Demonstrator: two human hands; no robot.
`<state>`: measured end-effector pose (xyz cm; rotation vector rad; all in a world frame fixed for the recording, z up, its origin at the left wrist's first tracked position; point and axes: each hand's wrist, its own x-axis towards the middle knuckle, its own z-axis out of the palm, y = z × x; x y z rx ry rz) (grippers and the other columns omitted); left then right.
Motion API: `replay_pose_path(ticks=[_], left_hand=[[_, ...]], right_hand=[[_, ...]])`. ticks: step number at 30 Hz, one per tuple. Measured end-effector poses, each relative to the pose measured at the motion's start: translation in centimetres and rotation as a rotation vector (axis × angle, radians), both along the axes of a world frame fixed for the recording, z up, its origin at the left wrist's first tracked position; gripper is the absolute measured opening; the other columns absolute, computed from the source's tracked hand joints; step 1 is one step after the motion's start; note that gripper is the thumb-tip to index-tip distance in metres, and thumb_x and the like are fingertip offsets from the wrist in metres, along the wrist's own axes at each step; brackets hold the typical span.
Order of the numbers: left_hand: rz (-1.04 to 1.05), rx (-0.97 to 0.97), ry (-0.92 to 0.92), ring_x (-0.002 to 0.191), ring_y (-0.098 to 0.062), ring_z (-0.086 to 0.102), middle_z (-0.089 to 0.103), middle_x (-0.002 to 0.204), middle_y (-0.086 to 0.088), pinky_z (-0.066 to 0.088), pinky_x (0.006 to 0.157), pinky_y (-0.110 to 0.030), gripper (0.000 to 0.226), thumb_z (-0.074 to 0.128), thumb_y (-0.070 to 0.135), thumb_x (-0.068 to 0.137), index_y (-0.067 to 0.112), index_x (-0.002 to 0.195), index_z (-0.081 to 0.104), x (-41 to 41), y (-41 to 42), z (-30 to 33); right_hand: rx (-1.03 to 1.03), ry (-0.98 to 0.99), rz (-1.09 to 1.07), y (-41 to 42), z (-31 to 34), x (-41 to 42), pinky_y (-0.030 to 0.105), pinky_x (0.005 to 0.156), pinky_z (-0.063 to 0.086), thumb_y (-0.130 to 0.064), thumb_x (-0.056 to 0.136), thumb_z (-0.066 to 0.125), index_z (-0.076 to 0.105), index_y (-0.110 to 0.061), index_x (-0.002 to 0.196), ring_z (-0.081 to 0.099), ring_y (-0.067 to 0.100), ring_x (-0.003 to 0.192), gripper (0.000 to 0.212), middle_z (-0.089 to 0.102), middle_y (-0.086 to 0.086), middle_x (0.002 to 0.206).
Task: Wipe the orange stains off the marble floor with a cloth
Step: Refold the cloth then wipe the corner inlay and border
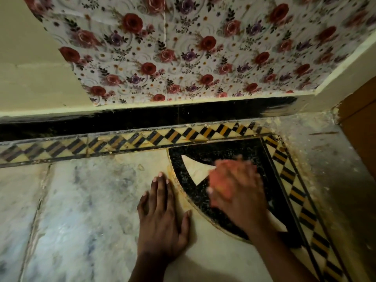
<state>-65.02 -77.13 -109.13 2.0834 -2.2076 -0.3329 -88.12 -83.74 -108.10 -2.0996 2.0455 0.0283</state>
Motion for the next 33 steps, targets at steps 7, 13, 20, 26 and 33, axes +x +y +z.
replay_pose_path(ticks=[7, 13, 20, 26, 33], left_hand=[[0.011, -0.010, -0.005, 0.167, -0.031, 0.001, -0.001, 0.179, -0.015, 0.013, 0.130, -0.053, 0.091, 0.028, 0.065, 0.103, 0.004, 0.169, 0.013, 0.0, 0.3, -0.2], [0.004, -0.020, 0.024, 0.167, -0.032, 0.006, 0.003, 0.179, -0.016, 0.017, 0.129, -0.054, 0.092, 0.029, 0.065, 0.101, 0.003, 0.168, 0.019, 0.1, 0.3, -0.2], [-0.004, -0.031, 0.000, 0.167, -0.031, -0.001, -0.004, 0.179, -0.015, 0.010, 0.131, -0.051, 0.093, 0.026, 0.067, 0.102, 0.005, 0.169, 0.009, 0.2, 0.4, -0.5], [0.041, -0.031, 0.015, 0.166, -0.031, 0.010, 0.004, 0.179, -0.015, 0.016, 0.131, -0.053, 0.096, 0.029, 0.068, 0.099, 0.002, 0.168, 0.017, 0.0, 0.5, -0.1], [0.072, -0.036, -0.032, 0.164, -0.036, 0.020, 0.016, 0.177, -0.018, 0.021, 0.125, -0.070, 0.111, 0.033, 0.081, 0.092, -0.002, 0.164, 0.027, 0.1, 0.4, 0.1]], right_hand=[[0.012, -0.044, -0.260, -8.8, -0.3, 5.8, 0.064, 0.128, -0.009, -0.087, 0.092, 0.015, 0.004, -0.050, 0.165, -0.014, 0.046, 0.161, 0.082, -0.010, 0.006, 0.178], [-0.121, -0.014, -0.082, 6.1, -0.8, 3.5, 0.060, 0.128, 0.020, -0.086, 0.093, 0.027, 0.021, -0.057, 0.162, 0.010, 0.037, 0.163, 0.075, 0.013, 0.002, 0.178], [0.002, -0.076, -0.652, -2.4, -1.1, 0.7, 0.067, 0.127, -0.004, -0.089, 0.089, 0.011, 0.008, -0.054, 0.163, -0.012, 0.045, 0.161, 0.082, -0.006, 0.005, 0.178], [-0.021, -0.018, -0.012, -1.9, -0.5, 9.6, 0.061, 0.129, -0.002, -0.081, 0.096, 0.017, 0.001, -0.058, 0.162, -0.016, 0.038, 0.162, 0.071, -0.013, -0.002, 0.178], [-0.003, -0.014, -0.117, 1.3, -0.7, 4.8, 0.055, 0.130, -0.002, -0.083, 0.095, 0.014, -0.001, -0.070, 0.154, -0.010, 0.034, 0.164, 0.063, -0.014, -0.008, 0.177]])
